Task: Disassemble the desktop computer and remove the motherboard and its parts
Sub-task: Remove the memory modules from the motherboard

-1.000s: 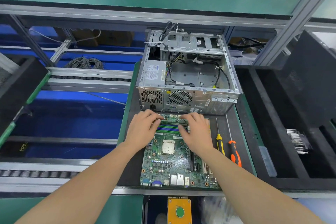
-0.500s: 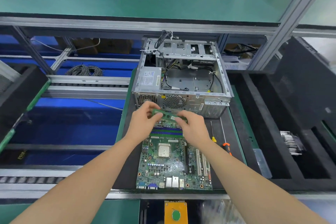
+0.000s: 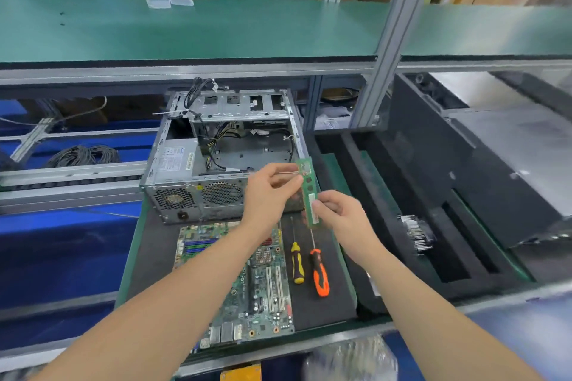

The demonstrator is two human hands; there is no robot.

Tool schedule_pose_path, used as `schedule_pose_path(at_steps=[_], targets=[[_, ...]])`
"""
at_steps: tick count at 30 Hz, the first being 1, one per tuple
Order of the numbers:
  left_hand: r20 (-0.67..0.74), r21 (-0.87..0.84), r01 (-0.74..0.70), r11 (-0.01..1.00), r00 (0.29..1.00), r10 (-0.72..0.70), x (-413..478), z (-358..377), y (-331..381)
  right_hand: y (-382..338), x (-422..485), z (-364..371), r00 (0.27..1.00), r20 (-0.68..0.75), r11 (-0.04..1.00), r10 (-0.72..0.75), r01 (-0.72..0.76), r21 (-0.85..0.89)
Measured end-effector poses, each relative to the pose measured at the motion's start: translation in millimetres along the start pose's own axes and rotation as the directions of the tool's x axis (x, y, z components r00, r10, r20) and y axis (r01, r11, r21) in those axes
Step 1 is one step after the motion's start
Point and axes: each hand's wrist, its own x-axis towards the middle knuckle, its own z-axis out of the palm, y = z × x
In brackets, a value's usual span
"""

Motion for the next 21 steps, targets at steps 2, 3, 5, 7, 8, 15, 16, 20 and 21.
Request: schedule_pose_path(at_steps=[2,3,5,7,8,15,16,20,21], targets=[[0.021,0.02,0.023,1.0,1.0,-0.023,8.2,33.2,3.6,5.0,3.2,-28.9,1.0,-0.007,0.997,0.017,-0.017,0.071],[0.03,0.048,0.03,0.998,0.999,-0.031,12.5,48.8,4.2,8.2,5.7,-42.9,1.0,-0.016,0.996,0.011,-0.009,0.094],[0.069,0.12,0.003,0.993,0.998,-0.012,21.0,76.4,2.6,16.3,13.1,-70.4,0.998,-0.052,0.996,-0.033,0.037,0.085],[0.15,0.212,-0.086,0.974,0.987,0.054,27.1,98.4,-0.8,27.0,24.2,-96.1,0.993,-0.083,0.995,-0.086,0.09,0.049],[0.202,0.259,-0.139,0.956,0.976,0.087,29.2,108.0,-3.7,33.9,31.4,-107.9,0.989,-0.096,0.993,-0.11,0.113,0.024],[0.304,0.58,-0.339,0.741,0.934,0.189,36.7,149.5,-39.9,78.2,81.3,-160.2,0.913,-0.13,0.888,-0.387,0.331,-0.32],[0.275,0.596,-0.323,0.735,0.942,0.191,36.5,152.4,-45.4,83.6,87.2,-163.4,0.912,-0.106,0.876,-0.396,0.34,-0.343],[0.078,0.538,-0.169,0.826,0.985,0.151,36.2,158.4,-64.6,102.6,103.0,-161.3,0.963,-0.041,0.922,-0.267,0.243,-0.3],[0.013,0.496,-0.118,0.86,0.992,0.128,38.5,159.3,-67.7,106.2,108.0,-158.8,0.977,-0.016,0.933,-0.212,0.197,-0.3]])
